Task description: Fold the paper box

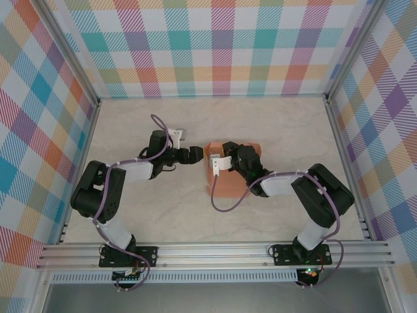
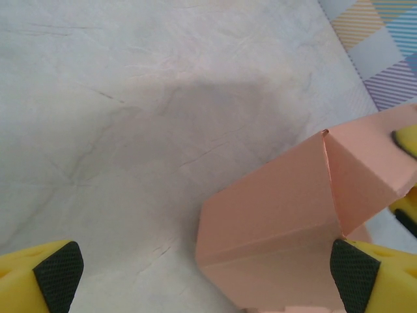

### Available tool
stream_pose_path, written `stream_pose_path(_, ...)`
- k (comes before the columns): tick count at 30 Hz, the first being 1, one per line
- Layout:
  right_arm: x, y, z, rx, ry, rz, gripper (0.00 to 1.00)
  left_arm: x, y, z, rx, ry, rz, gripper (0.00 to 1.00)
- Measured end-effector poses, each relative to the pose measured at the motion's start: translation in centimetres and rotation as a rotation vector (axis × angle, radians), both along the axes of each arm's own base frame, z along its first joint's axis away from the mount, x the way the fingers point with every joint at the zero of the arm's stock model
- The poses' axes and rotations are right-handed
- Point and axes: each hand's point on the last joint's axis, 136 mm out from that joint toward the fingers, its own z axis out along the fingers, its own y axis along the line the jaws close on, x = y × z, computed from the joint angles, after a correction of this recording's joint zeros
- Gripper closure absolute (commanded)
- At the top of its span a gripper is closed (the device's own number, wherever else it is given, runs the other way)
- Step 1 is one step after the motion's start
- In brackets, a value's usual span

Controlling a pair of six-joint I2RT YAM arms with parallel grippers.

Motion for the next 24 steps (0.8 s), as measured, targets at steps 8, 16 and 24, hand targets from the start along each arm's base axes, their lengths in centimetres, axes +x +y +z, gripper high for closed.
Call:
stream_pose_path(8, 0.0, -0.1, -0.5, -0.009, -0.008, -0.027, 0.86, -0.6, -1.0, -0.4, -0.026, 0.025, -0.030, 0.00)
stream_pose_path(16, -0.7, -0.7, -1.7, 0.039, 0.033, -0.047, 0.89, -2.4, -2.0, -1.0, -0.034, -0.042, -0.091, 0.06)
stream_pose_path(24, -1.8, -1.2, -0.5, 0.146, 0.075, -0.050, 0.90, -4.0, -2.2, -1.7, -0.025, -0.065, -0.168, 0.05)
